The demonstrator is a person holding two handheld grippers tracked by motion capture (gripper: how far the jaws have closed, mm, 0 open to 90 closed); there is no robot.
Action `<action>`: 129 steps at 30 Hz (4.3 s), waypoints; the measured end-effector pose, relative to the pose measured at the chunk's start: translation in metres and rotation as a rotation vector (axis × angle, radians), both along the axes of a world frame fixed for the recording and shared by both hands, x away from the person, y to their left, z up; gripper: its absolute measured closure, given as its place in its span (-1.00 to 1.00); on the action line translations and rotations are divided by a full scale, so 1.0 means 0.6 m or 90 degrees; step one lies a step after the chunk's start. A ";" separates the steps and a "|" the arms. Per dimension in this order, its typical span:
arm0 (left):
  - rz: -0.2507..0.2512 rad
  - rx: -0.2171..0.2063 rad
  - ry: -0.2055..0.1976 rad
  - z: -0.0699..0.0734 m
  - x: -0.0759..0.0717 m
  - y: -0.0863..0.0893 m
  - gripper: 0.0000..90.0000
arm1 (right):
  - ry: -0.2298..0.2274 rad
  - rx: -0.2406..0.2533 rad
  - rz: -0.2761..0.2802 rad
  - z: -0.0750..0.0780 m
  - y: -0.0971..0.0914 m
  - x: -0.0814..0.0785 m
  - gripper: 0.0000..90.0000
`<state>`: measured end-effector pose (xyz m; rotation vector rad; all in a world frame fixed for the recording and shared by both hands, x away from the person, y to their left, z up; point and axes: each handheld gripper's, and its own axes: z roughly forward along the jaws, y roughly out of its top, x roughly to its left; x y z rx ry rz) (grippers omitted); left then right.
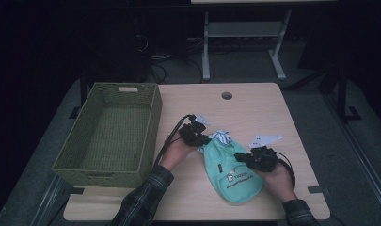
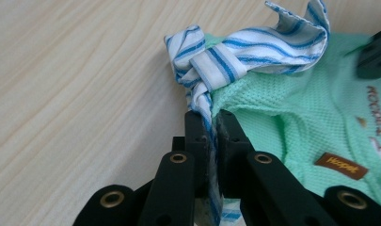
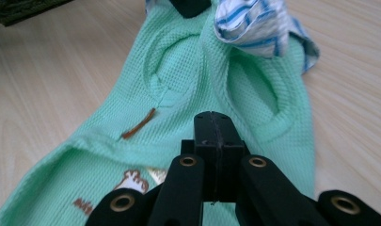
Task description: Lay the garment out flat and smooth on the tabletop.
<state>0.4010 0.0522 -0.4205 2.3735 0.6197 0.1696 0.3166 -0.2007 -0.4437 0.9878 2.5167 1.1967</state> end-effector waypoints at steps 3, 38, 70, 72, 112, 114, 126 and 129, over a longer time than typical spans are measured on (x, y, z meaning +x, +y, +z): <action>0.002 -0.012 -0.007 0.010 -0.004 0.001 0.88 | 0.008 -0.007 0.005 -0.008 0.013 0.010 1.00; -0.043 -0.060 -0.046 0.061 -0.060 -0.019 0.88 | -0.004 -0.006 -0.016 -0.018 0.022 0.046 1.00; -0.138 -0.020 -0.028 0.023 -0.134 -0.071 0.87 | 0.047 -0.067 -0.024 -0.038 -0.044 -0.020 1.00; -0.137 -0.017 -0.026 0.016 -0.138 -0.076 0.87 | 0.048 -0.067 -0.025 -0.037 -0.043 -0.021 1.00; -0.119 -0.042 0.060 -0.004 -0.101 -0.112 0.39 | 0.051 -0.071 -0.003 -0.036 -0.052 -0.059 1.00; -0.123 -0.036 0.062 -0.008 -0.103 -0.115 0.43 | 0.052 -0.071 -0.003 -0.036 -0.052 -0.059 1.00; -0.132 -0.024 0.051 0.005 -0.107 -0.108 0.98 | 0.050 -0.074 -0.003 -0.034 -0.053 -0.060 1.00; -0.122 -0.041 0.040 0.018 -0.104 -0.097 0.98 | 0.044 -0.058 -0.001 -0.028 -0.052 -0.063 1.00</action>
